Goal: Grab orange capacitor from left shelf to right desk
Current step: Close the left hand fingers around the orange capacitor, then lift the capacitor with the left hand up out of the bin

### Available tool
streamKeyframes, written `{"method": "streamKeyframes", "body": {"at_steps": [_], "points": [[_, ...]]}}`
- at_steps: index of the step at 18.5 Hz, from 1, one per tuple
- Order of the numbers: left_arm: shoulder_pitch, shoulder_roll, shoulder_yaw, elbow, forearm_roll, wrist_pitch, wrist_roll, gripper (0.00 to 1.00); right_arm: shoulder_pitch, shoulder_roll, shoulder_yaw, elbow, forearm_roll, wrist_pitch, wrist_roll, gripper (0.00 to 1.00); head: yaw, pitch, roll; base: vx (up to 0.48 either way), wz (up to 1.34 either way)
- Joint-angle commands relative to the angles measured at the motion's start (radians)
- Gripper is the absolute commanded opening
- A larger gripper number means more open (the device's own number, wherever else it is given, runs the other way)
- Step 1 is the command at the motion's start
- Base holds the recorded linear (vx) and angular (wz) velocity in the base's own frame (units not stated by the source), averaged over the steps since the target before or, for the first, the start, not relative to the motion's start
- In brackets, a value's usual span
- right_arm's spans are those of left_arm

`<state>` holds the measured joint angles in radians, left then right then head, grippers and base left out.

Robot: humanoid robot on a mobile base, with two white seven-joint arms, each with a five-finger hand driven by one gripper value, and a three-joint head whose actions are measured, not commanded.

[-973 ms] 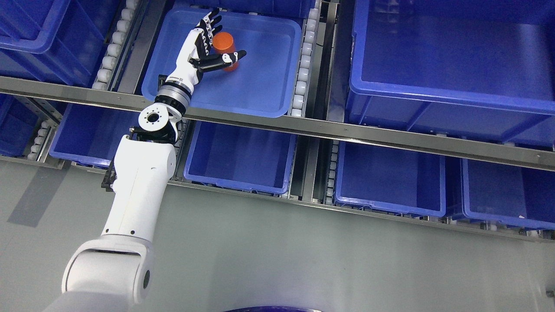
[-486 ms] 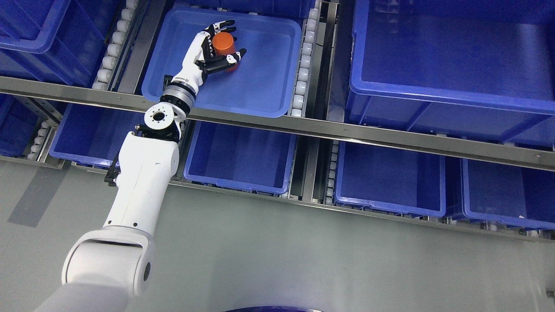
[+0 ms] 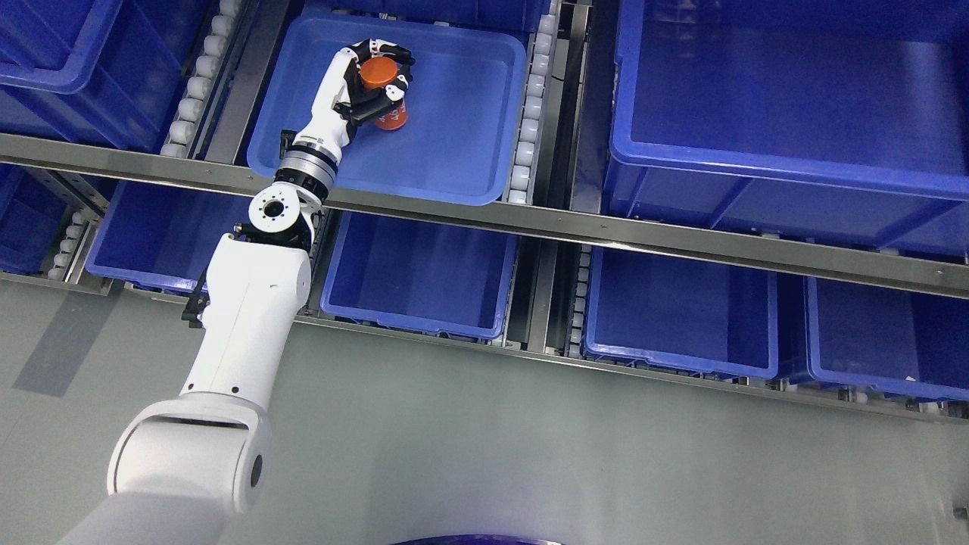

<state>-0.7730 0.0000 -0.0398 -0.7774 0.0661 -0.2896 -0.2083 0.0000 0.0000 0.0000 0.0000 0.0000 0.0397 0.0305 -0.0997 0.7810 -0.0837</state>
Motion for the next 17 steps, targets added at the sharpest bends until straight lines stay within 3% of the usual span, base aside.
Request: {"method": "streamKeyframes", "body": {"at_steps": [1, 5, 10, 13, 17], "points": [[-0.005, 0.017, 0.018, -0.092, 0.059, -0.013, 0.000, 0.00, 0.034, -0.017, -0.011, -0.023, 0.000, 0.000, 0.000, 1.00, 0.0000, 0.000, 0.000, 0.000, 0.00], [0.010, 0.017, -0.037, -0.412, 0.110, 0.056, -0.005, 0.00, 0.034, -0.017, -0.011, -0.023, 0.000, 0.000, 0.000, 1.00, 0.0000, 0.000, 0.000, 0.000, 0.00], [0.156, 0.017, -0.117, -0.781, 0.142, 0.150, 0.004, 0.01, 0.034, -0.017, -0.012, -0.023, 0.000, 0.000, 0.000, 1.00, 0.0000, 0.000, 0.000, 0.000, 0.00], [0.228, 0.017, -0.129, -0.876, 0.142, 0.133, 0.004, 0.01, 0.034, -0.017, -0.012, -0.023, 0.000, 0.000, 0.000, 1.00, 0.0000, 0.000, 0.000, 0.000, 0.00], [0.300, 0.017, -0.130, -0.876, 0.142, 0.043, -0.003, 0.01, 0.034, -0.017, -0.011, -0.023, 0.000, 0.000, 0.000, 1.00, 0.0000, 0.000, 0.000, 0.000, 0.00]]}}
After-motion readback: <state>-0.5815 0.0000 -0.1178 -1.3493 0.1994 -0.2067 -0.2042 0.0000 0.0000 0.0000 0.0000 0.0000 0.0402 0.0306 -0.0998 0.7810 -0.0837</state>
